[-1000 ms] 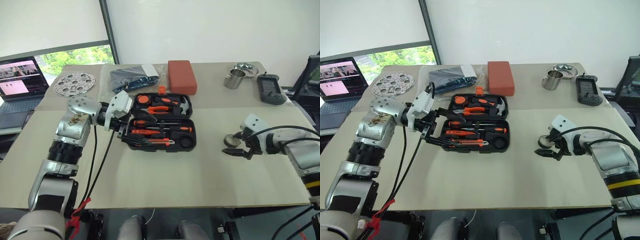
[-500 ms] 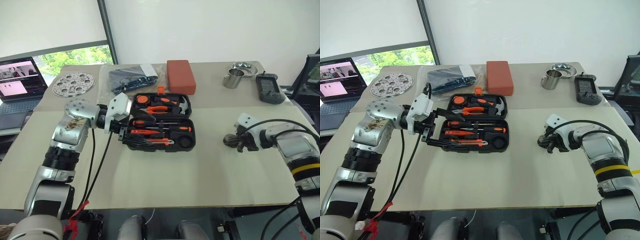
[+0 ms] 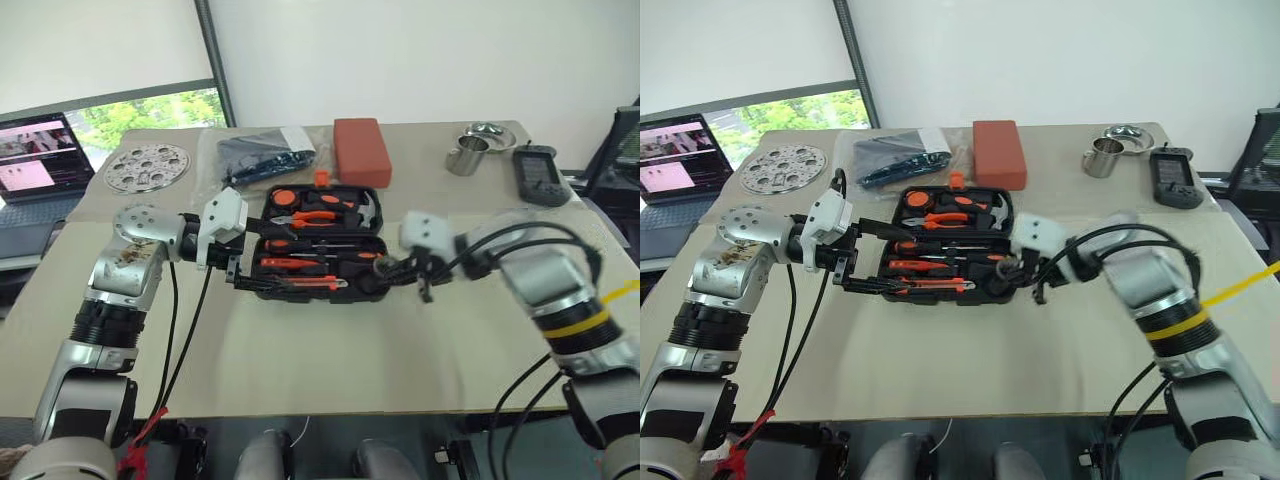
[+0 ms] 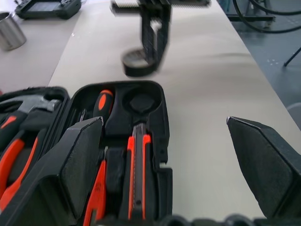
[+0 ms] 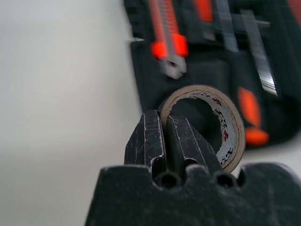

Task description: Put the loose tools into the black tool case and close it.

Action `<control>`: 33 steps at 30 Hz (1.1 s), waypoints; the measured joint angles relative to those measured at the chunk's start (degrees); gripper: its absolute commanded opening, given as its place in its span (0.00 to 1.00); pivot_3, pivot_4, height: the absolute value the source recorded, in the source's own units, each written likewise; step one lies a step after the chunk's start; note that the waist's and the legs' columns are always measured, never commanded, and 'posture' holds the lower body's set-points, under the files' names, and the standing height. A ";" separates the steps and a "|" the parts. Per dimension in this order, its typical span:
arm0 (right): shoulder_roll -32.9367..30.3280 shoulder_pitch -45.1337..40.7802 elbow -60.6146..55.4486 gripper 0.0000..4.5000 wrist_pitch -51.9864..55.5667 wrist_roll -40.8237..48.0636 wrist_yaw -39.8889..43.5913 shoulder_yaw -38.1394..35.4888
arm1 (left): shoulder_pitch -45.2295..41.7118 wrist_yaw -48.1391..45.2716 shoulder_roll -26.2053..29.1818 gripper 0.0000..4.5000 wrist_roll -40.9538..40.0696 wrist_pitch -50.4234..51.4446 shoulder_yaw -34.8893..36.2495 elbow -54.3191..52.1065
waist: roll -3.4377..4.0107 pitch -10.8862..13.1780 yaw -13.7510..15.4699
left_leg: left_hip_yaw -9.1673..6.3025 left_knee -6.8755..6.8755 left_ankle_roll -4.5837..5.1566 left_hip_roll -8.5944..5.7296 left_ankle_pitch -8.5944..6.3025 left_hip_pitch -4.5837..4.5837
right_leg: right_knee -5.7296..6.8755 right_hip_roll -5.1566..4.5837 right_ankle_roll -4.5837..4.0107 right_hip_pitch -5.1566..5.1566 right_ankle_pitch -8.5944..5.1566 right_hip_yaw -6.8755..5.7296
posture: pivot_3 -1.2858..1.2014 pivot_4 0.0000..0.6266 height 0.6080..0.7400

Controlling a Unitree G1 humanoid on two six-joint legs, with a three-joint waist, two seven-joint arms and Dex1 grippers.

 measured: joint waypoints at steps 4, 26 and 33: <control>1.98 -1.72 3.56 0.01 -0.80 -1.86 -0.72 1.73 | 0.24 -0.18 0.13 1.00 -0.33 0.23 -0.10 -2.05 | -0.01 0.01 0.18 | 0.00 0.04 0.04 -0.11 -0.02 -0.01 | -0.01 -0.12 0.00 0.03 0.00 -0.02 | 0.52 0.24 1.00; 4.57 -5.75 5.92 0.99 0.69 0.11 -5.79 -5.87 | 1.10 7.07 -2.09 1.00 -1.04 2.63 1.09 -2.69 | -0.03 0.02 -0.19 | -0.02 0.02 0.02 -0.02 -0.01 0.04 | 0.02 0.00 -0.01 0.04 0.00 -0.02 | 0.52 0.24 1.00; 11.23 -12.76 24.98 0.99 -0.43 2.05 -22.72 -19.67 | -8.05 28.76 -8.13 1.00 4.71 5.34 4.75 16.99 | -0.09 0.06 -0.39 | -0.02 -0.07 0.00 -0.07 0.01 0.06 | 0.07 0.00 -0.01 -0.03 0.01 0.02 | 0.52 0.24 1.00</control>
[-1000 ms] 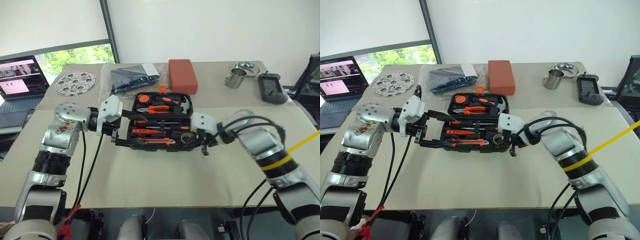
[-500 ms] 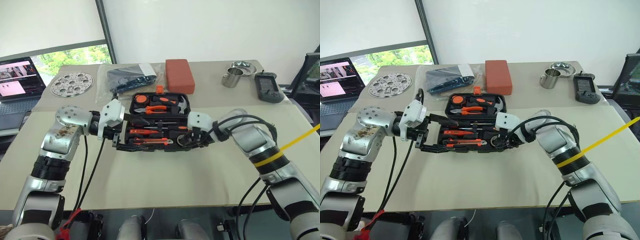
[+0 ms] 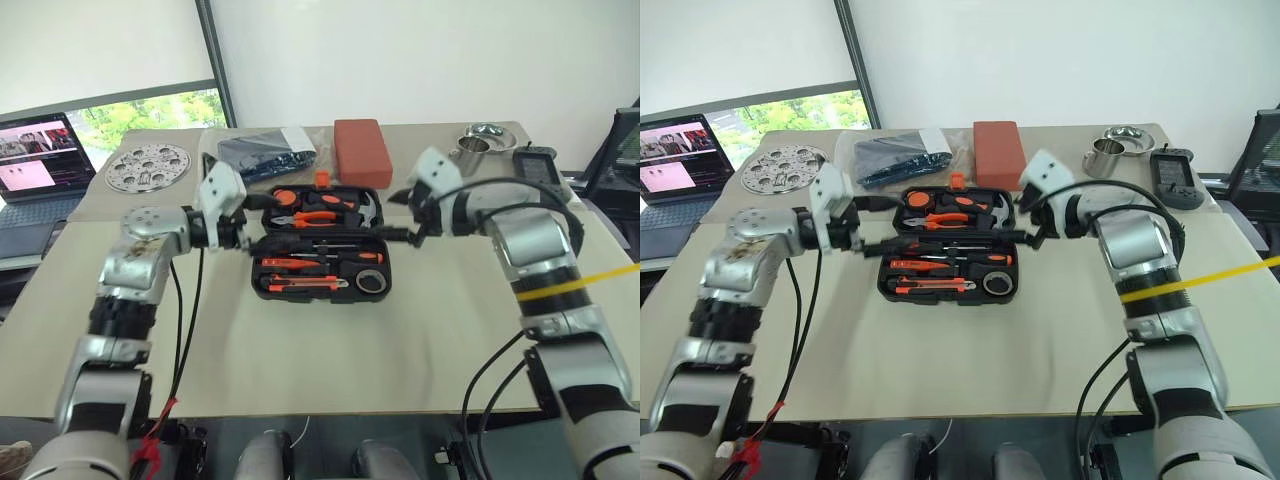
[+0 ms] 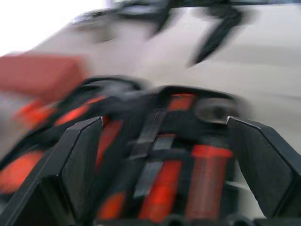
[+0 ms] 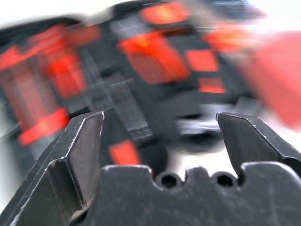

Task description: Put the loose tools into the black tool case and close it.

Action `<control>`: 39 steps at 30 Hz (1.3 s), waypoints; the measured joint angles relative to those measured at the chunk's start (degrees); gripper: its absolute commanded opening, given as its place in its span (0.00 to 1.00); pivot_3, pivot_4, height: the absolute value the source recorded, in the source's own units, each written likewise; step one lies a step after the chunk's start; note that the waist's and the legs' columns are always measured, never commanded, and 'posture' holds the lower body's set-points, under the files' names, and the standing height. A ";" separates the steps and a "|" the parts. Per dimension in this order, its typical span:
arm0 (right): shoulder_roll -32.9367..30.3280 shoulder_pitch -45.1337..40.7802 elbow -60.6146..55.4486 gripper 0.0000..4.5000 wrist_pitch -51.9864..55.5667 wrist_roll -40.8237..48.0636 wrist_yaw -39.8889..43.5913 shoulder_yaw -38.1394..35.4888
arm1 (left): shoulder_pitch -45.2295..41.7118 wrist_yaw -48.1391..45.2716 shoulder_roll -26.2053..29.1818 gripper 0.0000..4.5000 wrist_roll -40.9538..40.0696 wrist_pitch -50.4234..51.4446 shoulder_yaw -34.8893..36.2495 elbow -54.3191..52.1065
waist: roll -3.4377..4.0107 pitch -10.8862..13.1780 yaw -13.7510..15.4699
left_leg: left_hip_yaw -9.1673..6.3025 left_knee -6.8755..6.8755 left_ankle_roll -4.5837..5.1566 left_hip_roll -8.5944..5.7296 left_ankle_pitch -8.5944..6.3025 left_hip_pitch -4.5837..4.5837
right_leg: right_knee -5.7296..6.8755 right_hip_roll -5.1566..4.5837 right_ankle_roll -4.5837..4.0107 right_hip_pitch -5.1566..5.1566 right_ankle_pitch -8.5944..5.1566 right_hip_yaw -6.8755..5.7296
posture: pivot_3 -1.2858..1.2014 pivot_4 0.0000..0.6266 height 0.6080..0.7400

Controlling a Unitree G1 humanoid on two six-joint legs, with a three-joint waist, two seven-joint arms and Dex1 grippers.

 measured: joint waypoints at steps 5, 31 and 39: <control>3.64 -7.65 17.33 0.99 0.11 0.81 -10.07 -5.25 | -10.75 12.78 -1.30 1.00 5.07 -0.98 1.01 21.80 | -0.04 0.03 -0.29 | 0.06 -0.15 -0.20 -0.02 0.12 -0.01 | 0.02 0.01 0.00 -0.13 0.00 -0.01 | 0.52 0.24 1.00; 14.68 -16.34 50.07 0.26 -6.71 2.24 -24.02 -16.45 | -19.66 29.47 -7.24 0.61 9.19 -3.10 11.25 51.48 | -0.06 0.04 -1.04 | 0.31 -0.29 -1.10 -0.03 0.64 -0.35 | 0.91 -0.08 0.01 -0.94 0.01 -0.27 | 0.52 0.24 1.00; 14.34 -16.34 50.07 0.00 -6.94 2.15 -23.77 -16.74 | -19.19 31.58 -8.89 0.32 9.19 -2.55 13.68 51.55 | -0.06 0.04 -1.64 | 0.30 -0.29 -1.14 -0.02 0.67 -0.25 | 0.94 -0.07 0.01 -0.91 0.01 -0.34 | 0.52 0.24 1.00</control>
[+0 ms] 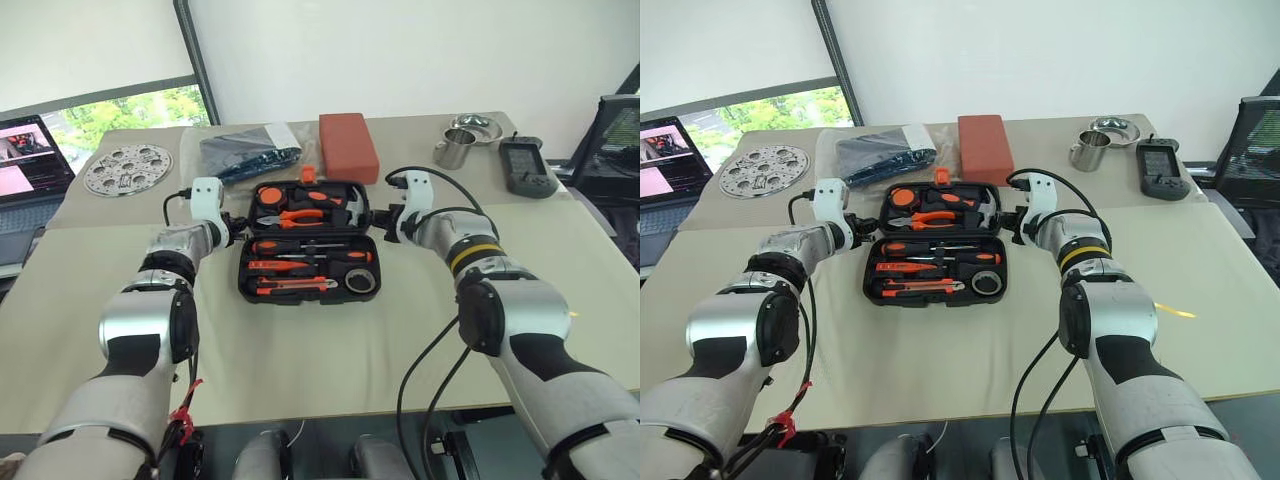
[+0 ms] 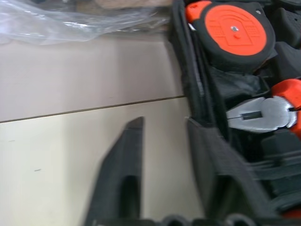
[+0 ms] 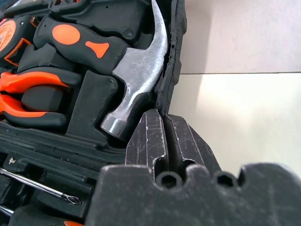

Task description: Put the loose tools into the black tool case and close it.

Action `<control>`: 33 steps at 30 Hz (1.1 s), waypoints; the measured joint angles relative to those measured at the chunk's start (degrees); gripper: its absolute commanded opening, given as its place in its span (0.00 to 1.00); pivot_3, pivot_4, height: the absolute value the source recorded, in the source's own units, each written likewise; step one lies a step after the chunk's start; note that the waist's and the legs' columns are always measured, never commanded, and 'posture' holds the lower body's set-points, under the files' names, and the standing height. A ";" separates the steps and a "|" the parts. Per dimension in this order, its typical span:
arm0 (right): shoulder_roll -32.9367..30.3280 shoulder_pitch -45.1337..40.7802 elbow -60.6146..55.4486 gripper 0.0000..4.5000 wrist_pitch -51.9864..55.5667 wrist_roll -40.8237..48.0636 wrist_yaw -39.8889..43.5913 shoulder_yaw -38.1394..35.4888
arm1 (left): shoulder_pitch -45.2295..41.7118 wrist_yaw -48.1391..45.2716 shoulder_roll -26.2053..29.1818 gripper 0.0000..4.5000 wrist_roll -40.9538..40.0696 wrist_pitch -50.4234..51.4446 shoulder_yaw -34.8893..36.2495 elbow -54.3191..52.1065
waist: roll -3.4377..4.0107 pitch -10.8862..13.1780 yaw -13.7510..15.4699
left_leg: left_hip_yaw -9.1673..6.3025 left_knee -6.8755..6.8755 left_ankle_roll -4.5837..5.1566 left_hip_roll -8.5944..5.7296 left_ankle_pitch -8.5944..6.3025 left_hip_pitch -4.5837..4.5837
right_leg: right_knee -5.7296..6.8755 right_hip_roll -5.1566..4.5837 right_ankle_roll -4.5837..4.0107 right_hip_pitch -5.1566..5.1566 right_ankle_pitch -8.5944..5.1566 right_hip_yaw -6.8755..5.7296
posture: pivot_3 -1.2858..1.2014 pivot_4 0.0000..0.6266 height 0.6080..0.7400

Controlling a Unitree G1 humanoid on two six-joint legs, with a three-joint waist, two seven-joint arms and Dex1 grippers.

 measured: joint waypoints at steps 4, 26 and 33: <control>-0.68 0.05 -0.23 0.00 0.01 -1.69 2.66 1.54 | 0.00 -0.34 -0.06 0.32 0.07 0.01 0.56 0.00 | 0.00 0.00 0.04 | 0.00 0.01 0.00 -0.03 0.00 -0.01 | 0.00 -0.01 0.00 0.00 0.00 0.00 | 0.52 0.24 1.00; -7.49 13.07 -28.55 0.00 16.50 -4.97 26.67 12.01 | 5.48 -28.72 5.42 0.32 2.81 8.63 -4.72 -5.36 | 0.02 -0.01 0.36 | -0.30 0.03 -0.03 -0.01 -0.02 -0.06 | 0.08 -0.02 0.00 0.04 0.00 -0.50 | 0.52 0.24 1.00; -6.99 16.96 -37.27 0.00 21.93 -3.14 24.77 11.62 | 4.87 -32.24 8.24 0.32 -0.77 8.49 -1.35 -5.41 | -0.01 0.01 0.12 | -0.30 0.02 -0.03 0.07 -0.02 -0.09 | 0.02 0.00 0.00 0.00 0.00 -0.60 | 0.52 0.24 1.00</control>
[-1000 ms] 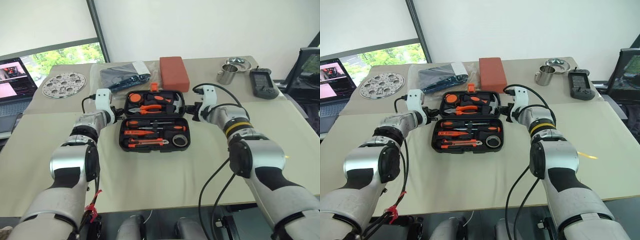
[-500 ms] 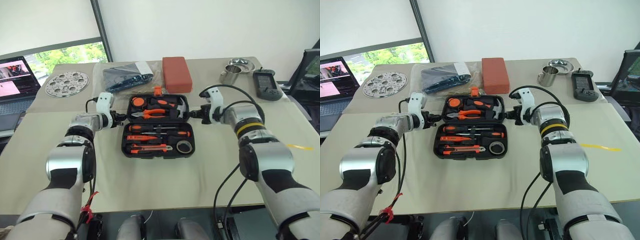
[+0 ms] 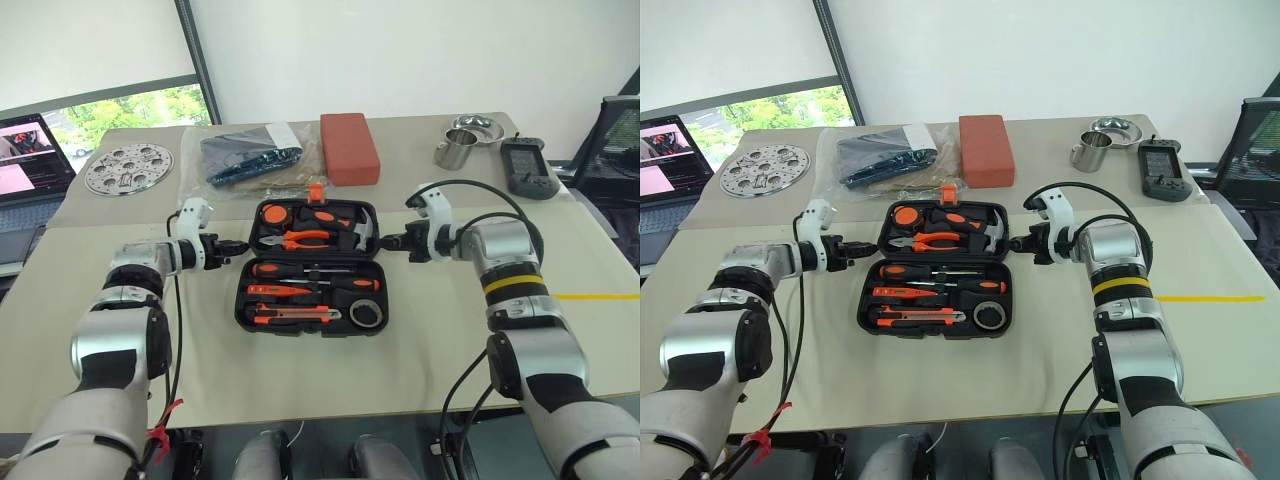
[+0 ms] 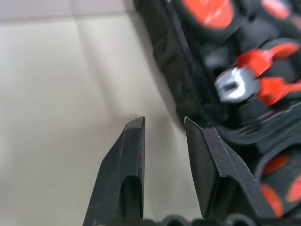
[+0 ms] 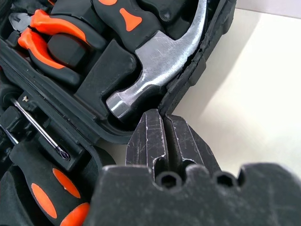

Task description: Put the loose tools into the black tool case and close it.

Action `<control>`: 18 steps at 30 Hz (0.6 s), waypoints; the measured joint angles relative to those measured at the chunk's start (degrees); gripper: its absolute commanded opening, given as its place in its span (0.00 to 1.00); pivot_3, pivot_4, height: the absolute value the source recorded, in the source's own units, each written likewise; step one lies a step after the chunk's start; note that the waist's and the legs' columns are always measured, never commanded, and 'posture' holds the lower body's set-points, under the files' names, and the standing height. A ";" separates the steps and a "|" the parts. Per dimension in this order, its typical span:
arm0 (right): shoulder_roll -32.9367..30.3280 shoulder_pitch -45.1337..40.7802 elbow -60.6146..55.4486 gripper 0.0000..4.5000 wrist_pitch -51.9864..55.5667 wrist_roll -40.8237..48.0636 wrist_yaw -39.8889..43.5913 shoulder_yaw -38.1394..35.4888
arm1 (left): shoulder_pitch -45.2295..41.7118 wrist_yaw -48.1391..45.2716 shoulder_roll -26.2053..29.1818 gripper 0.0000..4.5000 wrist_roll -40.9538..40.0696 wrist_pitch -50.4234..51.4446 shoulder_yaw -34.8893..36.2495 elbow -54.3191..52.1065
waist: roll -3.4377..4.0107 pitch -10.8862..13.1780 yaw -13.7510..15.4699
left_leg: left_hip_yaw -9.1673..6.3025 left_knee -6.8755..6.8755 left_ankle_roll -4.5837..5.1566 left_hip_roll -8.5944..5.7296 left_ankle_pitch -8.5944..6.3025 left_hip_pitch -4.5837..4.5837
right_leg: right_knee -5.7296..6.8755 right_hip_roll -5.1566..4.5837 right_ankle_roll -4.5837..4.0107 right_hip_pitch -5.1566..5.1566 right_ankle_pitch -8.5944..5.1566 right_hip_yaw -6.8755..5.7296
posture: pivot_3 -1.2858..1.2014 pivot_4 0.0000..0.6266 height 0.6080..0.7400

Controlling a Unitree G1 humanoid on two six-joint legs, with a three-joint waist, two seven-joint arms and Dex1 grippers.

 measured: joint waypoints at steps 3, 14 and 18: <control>0.31 0.00 0.00 0.00 -0.01 0.00 -1.07 -0.02 | -3.80 -0.16 -0.06 0.32 -1.77 -1.44 1.58 -0.17 | -0.04 0.00 -0.02 | 0.01 0.00 0.02 0.01 -0.01 0.04 | -0.02 -0.04 0.00 0.04 0.00 -0.11 | 0.52 0.24 1.00; 1.72 -0.08 -0.06 0.00 -0.44 0.78 -2.69 -0.08 | -4.61 8.64 -5.29 0.80 0.99 -5.29 -1.27 1.39 | -0.05 0.00 -0.58 | 0.02 0.00 0.02 0.21 -0.02 0.32 | 0.00 0.12 0.00 -0.02 0.00 -0.11 | 0.52 0.24 1.00; 1.66 -0.07 -0.07 0.00 -0.44 1.30 -3.29 -0.14 | -4.61 12.03 -4.70 0.80 1.44 -7.18 -0.84 1.55 | -0.06 0.00 -0.54 | 0.06 -0.01 0.01 0.25 -0.02 0.32 | 0.01 0.13 0.00 -0.02 0.00 -0.11 | 0.52 0.24 1.00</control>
